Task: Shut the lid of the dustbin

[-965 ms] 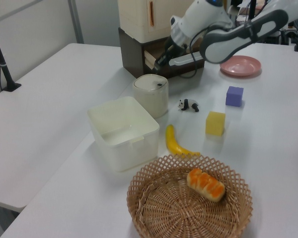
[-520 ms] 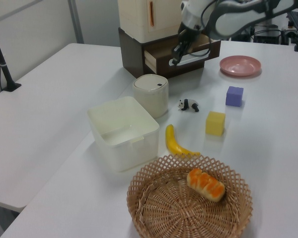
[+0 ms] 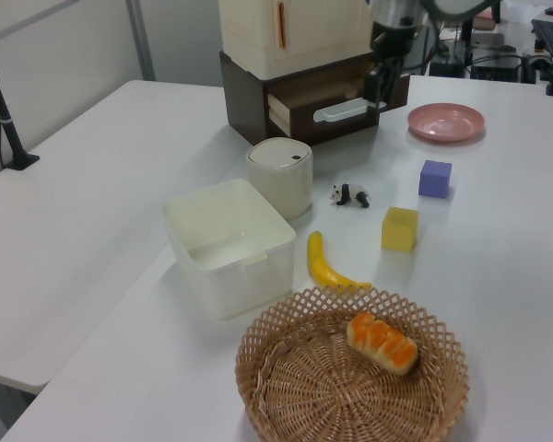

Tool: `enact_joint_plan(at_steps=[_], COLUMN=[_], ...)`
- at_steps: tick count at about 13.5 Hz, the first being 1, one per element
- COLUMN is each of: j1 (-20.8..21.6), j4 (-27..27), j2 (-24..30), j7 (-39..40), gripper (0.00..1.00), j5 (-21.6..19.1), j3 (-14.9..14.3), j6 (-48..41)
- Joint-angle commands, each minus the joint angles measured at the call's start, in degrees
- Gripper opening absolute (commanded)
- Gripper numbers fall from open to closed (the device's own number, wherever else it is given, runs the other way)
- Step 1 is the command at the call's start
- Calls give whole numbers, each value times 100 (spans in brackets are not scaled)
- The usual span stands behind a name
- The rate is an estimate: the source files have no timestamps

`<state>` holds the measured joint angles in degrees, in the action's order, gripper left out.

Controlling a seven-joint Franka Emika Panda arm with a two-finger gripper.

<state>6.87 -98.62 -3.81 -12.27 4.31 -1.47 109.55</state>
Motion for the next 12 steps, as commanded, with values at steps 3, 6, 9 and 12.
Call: enact_joint_plan(at_steps=[3, 6, 9, 12], j1=[-370, -510, -493, -406], j4=[-219, -210, -70, -52], j2=[652, 820, 750, 644], j7=[173, 164, 190, 672], gripper=[100, 100, 100, 100], j5=[-97, -141, -150, -150], j3=[455, 508, 411, 253], j6=[-1199, -1410, -1375, -1349])
